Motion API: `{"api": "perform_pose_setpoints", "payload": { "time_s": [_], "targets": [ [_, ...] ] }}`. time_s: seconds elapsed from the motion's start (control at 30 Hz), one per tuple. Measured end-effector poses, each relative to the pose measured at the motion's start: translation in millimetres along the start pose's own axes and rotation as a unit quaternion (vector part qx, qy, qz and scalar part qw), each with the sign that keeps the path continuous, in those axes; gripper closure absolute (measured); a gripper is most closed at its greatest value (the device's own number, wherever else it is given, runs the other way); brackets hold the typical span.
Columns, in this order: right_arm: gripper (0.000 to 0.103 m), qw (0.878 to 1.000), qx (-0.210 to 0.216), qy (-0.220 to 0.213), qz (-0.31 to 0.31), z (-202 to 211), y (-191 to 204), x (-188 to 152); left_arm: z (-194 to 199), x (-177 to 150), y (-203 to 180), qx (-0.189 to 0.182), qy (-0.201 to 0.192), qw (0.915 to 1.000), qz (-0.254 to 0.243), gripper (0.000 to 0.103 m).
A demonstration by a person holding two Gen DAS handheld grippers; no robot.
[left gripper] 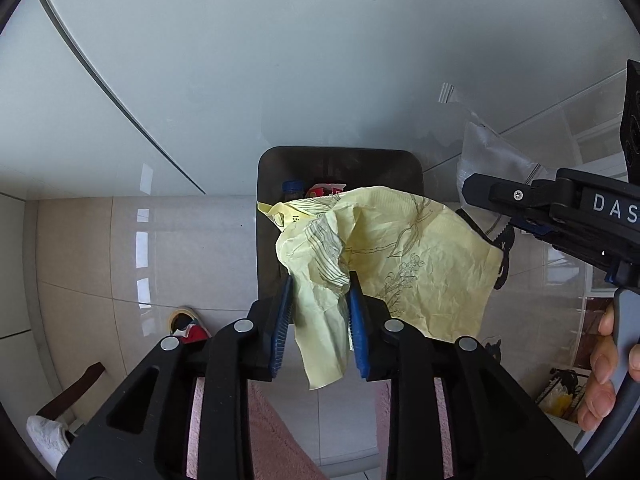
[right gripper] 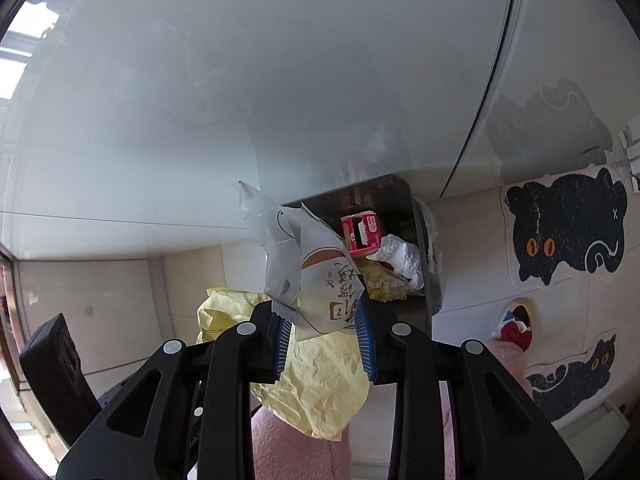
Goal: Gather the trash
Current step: 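Carry paper and wrapper down over the trash bin and open both tools, then raise both open tools back toward the counter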
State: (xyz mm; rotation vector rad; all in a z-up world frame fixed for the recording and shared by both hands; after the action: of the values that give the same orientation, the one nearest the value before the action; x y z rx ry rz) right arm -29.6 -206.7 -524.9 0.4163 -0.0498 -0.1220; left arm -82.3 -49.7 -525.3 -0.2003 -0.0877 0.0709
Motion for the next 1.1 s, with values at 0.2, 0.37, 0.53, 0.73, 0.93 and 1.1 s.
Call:
{"api": "perform_pose_setpoints", "payload": {
  "time_s": [0.2,0.37,0.53,0.73,0.93,1.1],
  "targets": [
    [0.056,1.000,0.007,-0.001,0.003,1.9,3.2,10.1,3.6,6.5,4.2,-0.008,-0.006,1.0000,0.002,0.063],
    [0.052,1.000,0.003,-0.002,0.019,6.8,7.8,14.0,8.4,10.3,5.1,-0.011,-0.009,0.9999,-0.001,0.058],
    [0.049,1.000,0.003,-0.001,0.015,24.6,4.6,13.6,30.9,6.3,4.0,-0.003,-0.016,0.9999,-0.003,0.043],
    [0.033,0.998,-0.011,-0.022,0.065,82.9,18.4,2.3,89.0,7.6,1.5,0.011,-0.050,0.9986,-0.011,0.024],
    [0.022,0.990,-0.012,-0.072,0.125,164.9,48.8,-9.2,161.4,10.7,-10.9,0.013,-0.091,0.9953,-0.030,0.020],
    [0.022,0.980,0.005,-0.136,0.147,238.8,75.6,-3.5,222.3,17.2,-19.6,0.011,-0.136,0.9896,-0.047,0.020]
  ]
}}
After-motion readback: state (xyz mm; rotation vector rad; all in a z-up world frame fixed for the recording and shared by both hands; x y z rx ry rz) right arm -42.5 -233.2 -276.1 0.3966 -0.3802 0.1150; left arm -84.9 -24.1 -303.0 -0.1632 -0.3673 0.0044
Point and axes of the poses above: each gripper's, at about its wrist camera, not at the fingertips, and z roughly against the way its jaws point, y to its left, x to its top, the point moved 3 cm from there along -z, roughly the way its jaws point, and after that the axes turned 2 degrees about y, right-handed, at the moved point
